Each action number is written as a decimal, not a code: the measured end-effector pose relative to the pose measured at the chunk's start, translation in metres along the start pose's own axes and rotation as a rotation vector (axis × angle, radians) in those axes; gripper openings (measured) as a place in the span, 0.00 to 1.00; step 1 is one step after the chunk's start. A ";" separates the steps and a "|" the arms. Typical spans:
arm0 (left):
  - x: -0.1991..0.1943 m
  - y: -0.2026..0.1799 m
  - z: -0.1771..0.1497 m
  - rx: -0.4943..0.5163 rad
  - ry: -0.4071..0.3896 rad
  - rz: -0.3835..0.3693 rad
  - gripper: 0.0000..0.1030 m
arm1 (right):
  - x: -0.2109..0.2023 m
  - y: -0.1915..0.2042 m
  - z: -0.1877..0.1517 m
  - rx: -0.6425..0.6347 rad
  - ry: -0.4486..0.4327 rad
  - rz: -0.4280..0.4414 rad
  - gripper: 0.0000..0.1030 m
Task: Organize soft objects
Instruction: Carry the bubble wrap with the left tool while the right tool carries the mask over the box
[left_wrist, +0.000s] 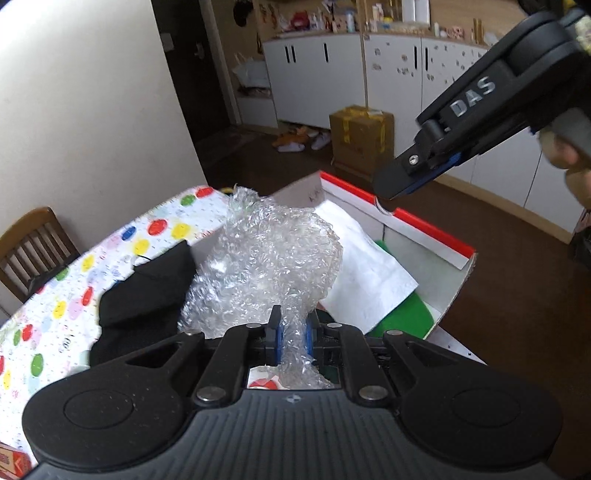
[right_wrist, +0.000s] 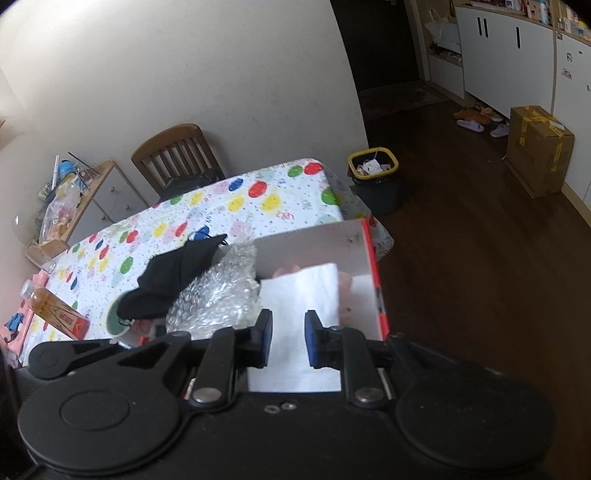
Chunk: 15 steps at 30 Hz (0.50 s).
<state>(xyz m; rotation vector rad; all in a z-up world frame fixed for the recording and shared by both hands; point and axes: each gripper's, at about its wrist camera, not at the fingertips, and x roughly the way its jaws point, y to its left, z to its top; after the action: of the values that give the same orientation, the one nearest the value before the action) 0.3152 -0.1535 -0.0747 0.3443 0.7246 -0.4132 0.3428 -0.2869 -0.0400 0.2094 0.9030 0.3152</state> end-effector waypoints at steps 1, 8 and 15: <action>0.004 -0.002 0.000 0.000 0.010 -0.003 0.11 | 0.000 -0.002 -0.001 0.000 0.003 0.000 0.18; 0.037 0.001 -0.003 -0.056 0.123 -0.048 0.11 | 0.002 -0.008 -0.010 -0.015 0.034 0.004 0.21; 0.053 0.003 -0.005 -0.102 0.168 -0.078 0.11 | 0.006 -0.011 -0.016 -0.030 0.059 0.013 0.27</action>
<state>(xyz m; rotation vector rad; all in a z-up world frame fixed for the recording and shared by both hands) 0.3495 -0.1616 -0.1149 0.2576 0.9220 -0.4227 0.3352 -0.2941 -0.0572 0.1793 0.9548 0.3478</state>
